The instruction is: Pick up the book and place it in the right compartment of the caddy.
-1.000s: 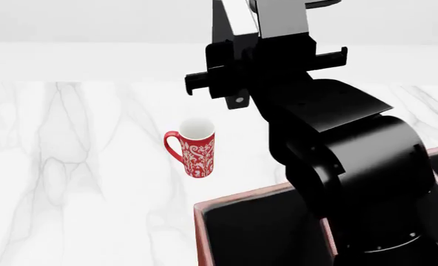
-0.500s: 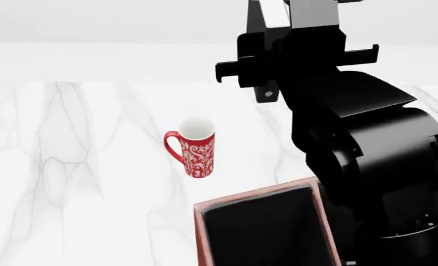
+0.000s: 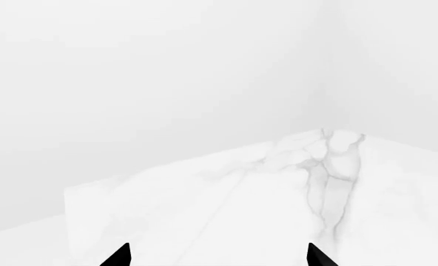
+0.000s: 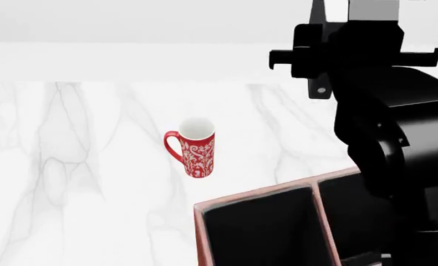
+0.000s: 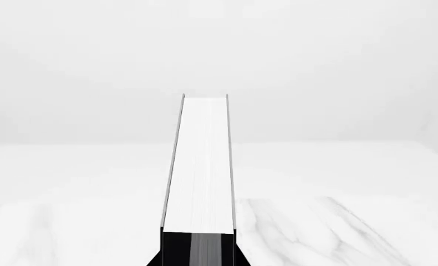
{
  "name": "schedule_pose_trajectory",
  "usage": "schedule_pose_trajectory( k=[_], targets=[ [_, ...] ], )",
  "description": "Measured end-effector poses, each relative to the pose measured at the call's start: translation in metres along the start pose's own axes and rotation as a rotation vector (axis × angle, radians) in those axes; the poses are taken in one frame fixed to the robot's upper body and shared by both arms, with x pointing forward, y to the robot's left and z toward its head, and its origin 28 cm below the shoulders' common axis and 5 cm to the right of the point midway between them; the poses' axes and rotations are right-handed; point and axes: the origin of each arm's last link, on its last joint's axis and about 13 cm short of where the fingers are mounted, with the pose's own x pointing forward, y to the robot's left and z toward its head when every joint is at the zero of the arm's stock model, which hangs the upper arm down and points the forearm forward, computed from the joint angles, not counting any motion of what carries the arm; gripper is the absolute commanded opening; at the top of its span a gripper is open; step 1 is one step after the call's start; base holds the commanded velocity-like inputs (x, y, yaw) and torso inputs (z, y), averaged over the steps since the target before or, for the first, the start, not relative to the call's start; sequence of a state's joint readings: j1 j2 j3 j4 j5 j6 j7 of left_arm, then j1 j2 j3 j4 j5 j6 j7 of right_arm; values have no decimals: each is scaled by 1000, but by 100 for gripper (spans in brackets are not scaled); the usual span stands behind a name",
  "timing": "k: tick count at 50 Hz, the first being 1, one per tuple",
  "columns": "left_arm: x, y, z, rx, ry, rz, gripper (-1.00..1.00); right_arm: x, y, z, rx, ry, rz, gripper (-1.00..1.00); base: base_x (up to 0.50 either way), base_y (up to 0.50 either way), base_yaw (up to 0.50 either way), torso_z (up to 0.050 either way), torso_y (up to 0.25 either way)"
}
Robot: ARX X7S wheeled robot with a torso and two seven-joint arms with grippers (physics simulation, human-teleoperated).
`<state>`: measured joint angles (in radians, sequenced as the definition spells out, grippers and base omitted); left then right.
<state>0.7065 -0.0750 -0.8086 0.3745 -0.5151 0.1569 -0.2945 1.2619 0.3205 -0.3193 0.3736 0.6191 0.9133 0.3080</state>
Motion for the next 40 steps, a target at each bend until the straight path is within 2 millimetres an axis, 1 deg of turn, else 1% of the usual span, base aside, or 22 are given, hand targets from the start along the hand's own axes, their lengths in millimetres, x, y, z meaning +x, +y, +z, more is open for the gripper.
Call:
schedule_pose_trajectory(
  k=[13,22,40],
  targets=[
    [0,0,-1,-2,3,-1,100,-11,-24,2,5,-3,-90,-100,0,0,0,0,2],
    [1,-1,-2,-5,4,-5,100,-24,-39,5,23,5,-152,-100,0,0,0,1,1],
    [2,-2,-3,-7,6,-11,100,-48,-73,-3,13,30,-296,-100,0,0,0,0,2]
  ],
)
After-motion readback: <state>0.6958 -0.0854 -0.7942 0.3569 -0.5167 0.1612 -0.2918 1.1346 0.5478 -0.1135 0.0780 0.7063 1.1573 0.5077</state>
